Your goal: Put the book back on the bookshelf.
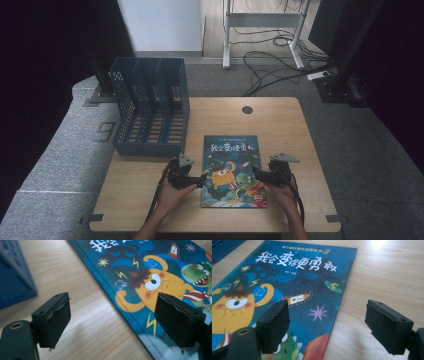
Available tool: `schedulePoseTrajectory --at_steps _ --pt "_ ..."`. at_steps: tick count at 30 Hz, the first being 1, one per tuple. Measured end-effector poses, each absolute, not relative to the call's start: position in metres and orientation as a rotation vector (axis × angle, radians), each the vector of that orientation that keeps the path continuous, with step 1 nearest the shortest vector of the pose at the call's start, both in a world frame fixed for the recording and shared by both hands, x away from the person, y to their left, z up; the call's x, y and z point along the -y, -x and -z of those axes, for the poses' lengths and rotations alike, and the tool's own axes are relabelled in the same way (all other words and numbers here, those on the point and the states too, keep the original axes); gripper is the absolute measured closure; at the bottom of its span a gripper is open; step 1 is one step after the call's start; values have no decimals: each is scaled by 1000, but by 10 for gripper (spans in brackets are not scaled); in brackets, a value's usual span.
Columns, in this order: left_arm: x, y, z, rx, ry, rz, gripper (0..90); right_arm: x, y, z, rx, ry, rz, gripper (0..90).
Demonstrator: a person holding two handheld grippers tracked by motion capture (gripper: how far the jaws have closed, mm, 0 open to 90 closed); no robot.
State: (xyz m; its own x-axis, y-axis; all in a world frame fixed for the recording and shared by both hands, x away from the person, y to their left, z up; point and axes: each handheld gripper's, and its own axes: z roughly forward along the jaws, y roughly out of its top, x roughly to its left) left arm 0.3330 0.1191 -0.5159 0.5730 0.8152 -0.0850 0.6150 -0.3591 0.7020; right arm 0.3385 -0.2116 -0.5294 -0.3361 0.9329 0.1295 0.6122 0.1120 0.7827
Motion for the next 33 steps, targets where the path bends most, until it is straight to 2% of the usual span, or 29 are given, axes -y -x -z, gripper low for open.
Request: schedulePoseTrajectory --at_steps 11,23,28,33 --pt "-96 -334 532 -1096 -2187 -325 136 202 -335 540 -2036 -1525 -1045 174" --pt "-82 -334 540 -1084 -2194 -258 133 196 -342 548 -2081 -1545 -1014 164" --pt "-82 -331 539 -1081 -2206 -271 126 194 -342 548 -2114 -1536 -1063 199" --pt "-92 -334 536 -1123 -2187 -277 124 189 -342 548 -2132 -1512 -1048 193"
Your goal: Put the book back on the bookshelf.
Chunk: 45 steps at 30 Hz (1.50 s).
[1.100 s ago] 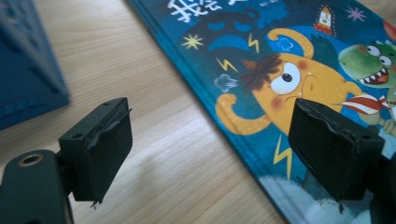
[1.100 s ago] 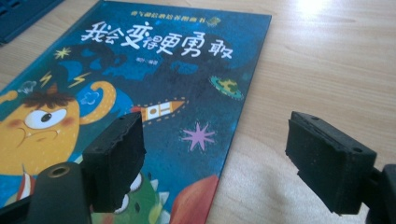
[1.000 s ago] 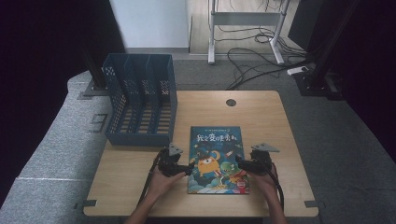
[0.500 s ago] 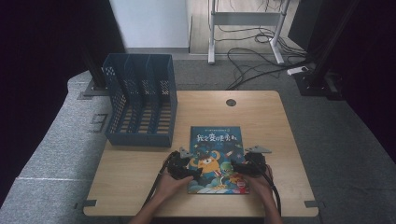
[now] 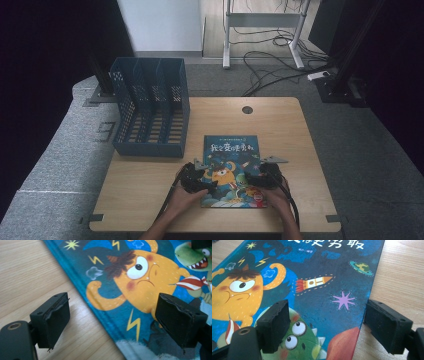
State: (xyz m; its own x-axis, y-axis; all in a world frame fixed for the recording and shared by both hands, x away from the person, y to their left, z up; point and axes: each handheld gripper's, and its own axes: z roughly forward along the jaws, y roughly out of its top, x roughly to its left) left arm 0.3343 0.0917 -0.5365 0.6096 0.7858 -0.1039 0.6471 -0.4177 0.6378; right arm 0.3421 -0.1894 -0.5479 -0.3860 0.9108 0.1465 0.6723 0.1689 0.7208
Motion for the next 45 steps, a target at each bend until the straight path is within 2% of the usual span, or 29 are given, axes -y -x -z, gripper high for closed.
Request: schedulePoseTrajectory --at_steps 10,14,17,25,38,45 --pt "-89 -333 540 -1111 -2190 -259 117 188 -343 547 -2130 -1514 -1035 194" --pt "-85 -330 539 -1090 -2187 -217 126 188 -342 547 -2113 -1527 -1040 215" --pt "-80 -327 540 -1083 -2211 -247 110 191 -342 547 -2106 -1546 -1067 268" --pt "-87 -325 537 -1116 -2213 -224 131 187 -338 545 -2140 -1514 -1050 293" --pt "-99 -315 536 -1120 -2199 -192 133 180 -328 545 -2166 -1495 -1054 301" --pt "-98 -321 537 -1133 -2176 -203 128 184 -334 545 -2157 -1531 -1129 261"
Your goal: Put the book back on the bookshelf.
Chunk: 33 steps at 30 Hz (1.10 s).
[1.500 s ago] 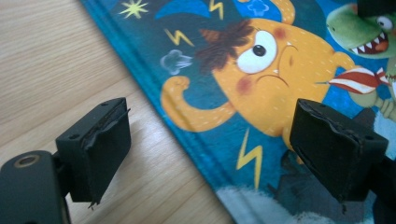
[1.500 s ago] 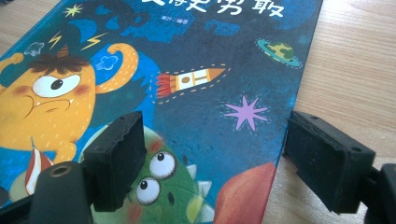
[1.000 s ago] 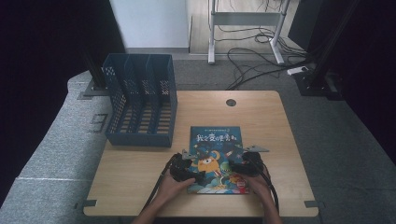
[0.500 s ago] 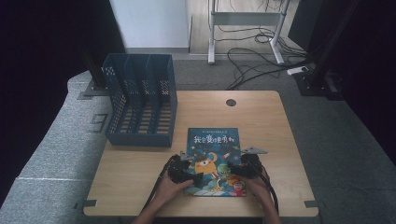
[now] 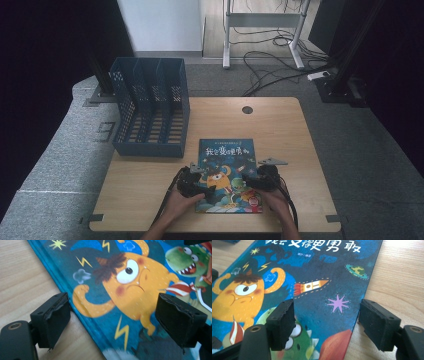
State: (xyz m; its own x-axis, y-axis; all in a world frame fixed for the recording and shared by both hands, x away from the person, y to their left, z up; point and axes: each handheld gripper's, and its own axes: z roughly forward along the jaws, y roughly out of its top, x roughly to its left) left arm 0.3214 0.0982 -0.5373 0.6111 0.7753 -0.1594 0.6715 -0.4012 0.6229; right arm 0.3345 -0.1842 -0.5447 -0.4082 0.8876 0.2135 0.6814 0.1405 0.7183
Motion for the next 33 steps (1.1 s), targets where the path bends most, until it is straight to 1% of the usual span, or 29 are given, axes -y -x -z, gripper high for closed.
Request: schedulePoseTrajectory --at_steps 8,14,22,33 --pt "-98 -332 538 -1145 -2163 -218 134 180 -346 543 -2154 -1538 -1108 229" --pt "-99 -335 538 -1146 -2153 -220 143 180 -353 545 -2156 -1572 -1103 222" --pt "-99 -336 539 -1140 -2155 -222 142 181 -357 544 -2148 -1604 -1121 220" --pt "-98 -336 539 -1131 -2160 -231 136 193 -358 541 -2143 -1713 -1244 230"
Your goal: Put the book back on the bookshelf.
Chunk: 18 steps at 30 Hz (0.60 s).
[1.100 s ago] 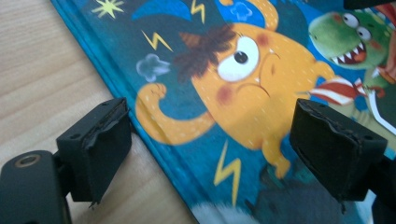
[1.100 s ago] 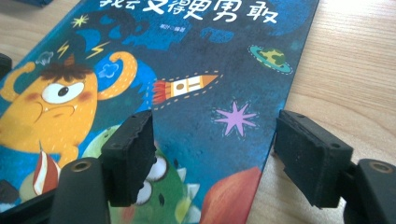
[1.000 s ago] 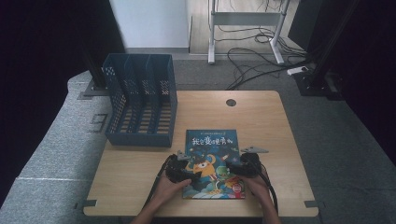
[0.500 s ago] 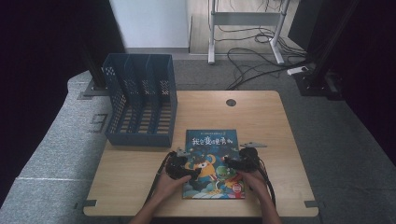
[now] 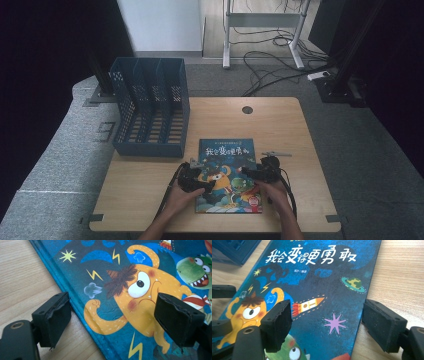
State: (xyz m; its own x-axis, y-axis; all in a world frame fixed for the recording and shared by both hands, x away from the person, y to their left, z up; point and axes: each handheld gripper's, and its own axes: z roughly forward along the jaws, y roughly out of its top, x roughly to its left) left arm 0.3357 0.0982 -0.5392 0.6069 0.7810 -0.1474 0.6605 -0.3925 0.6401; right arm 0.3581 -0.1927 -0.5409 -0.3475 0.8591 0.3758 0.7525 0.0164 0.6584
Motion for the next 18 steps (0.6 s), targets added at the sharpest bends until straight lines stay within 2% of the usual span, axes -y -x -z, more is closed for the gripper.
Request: schedulePoseTrajectory --at_steps 18 --pt "-99 -336 540 -1131 -2140 -230 132 201 -355 532 -2112 -1749 -1362 239"
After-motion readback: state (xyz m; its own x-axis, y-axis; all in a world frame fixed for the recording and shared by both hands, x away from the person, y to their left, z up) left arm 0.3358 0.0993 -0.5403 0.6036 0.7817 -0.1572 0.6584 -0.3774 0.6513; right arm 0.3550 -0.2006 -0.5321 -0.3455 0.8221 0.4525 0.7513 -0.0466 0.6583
